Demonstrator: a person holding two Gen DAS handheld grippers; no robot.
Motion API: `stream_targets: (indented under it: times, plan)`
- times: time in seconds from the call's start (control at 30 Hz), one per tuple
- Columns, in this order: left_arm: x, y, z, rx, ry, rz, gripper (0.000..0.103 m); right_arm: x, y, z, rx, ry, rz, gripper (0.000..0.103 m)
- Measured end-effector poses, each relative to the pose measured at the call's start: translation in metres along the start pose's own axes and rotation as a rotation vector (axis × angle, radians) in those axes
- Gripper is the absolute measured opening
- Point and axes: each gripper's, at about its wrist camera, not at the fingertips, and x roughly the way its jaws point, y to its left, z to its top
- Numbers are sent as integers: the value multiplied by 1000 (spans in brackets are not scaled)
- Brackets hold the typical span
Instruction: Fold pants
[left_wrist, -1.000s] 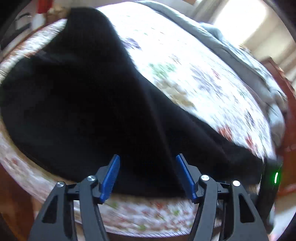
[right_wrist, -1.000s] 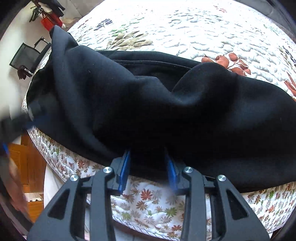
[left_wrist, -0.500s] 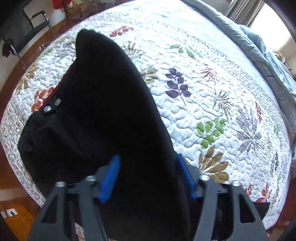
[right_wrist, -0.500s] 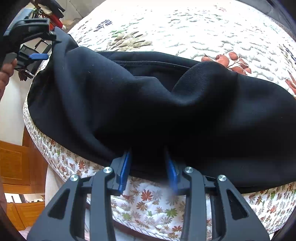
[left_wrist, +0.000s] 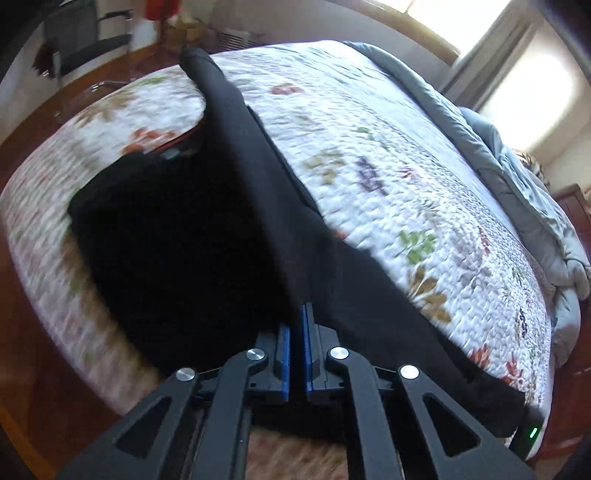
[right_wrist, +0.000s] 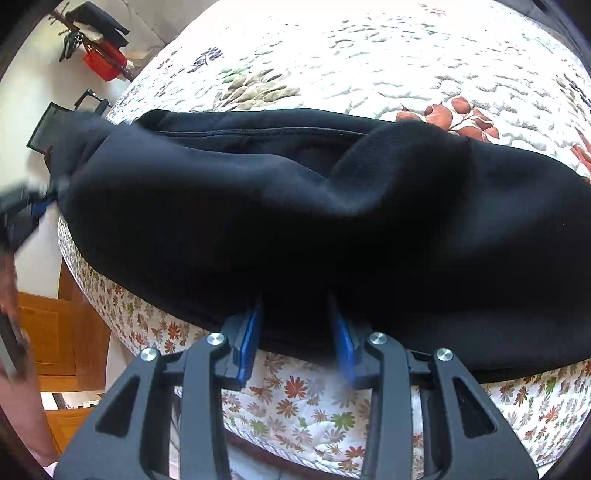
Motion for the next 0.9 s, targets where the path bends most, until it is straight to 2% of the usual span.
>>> stream_targets:
  times: [0.1, 0.17, 0.3, 0.4, 0.47, 0.53, 0.63, 0.73, 0.77, 0.8, 0.83, 0.9]
  plan:
    - [0, 20, -28, -38, 1, 14, 6, -1, 0, 0, 3, 4, 1, 36]
    - [12, 30, -37, -54, 33, 6, 8, 0, 3, 1, -5, 8, -7, 36]
    - [24, 56, -30, -165, 61, -60, 14, 2, 7, 2, -12, 9, -15, 37]
    - [21, 67, -22, -230, 52, -51, 21, 3, 8, 2, -4, 10, -11, 37]
    - [27, 66, -21, -196, 70, 14, 25, 5, 10, 3, -6, 13, -16, 38]
    - [38, 64, -22, -148, 96, 38, 25, 6, 12, 5, -15, 16, -21, 40]
    - [27, 61, -22, -127, 83, 24, 24, 3, 13, 5, -16, 10, -14, 40]
    - [-4, 60, -24, -88, 66, 10, 24, -4, 13, 4, -8, -8, -9, 47]
    - [-13, 56, -24, -72, 53, 8, 27, -9, 13, 3, -15, -19, -20, 49]
    - [-24, 50, -24, -53, 32, 0, 37, -13, 12, 2, -18, -30, -26, 49]
    - [-33, 44, -23, -37, 12, -11, 42, -18, 11, 2, -14, -39, -24, 49]
    - [-48, 34, -14, 42, -34, -18, 45, -28, 5, -1, 8, -60, -14, 49]
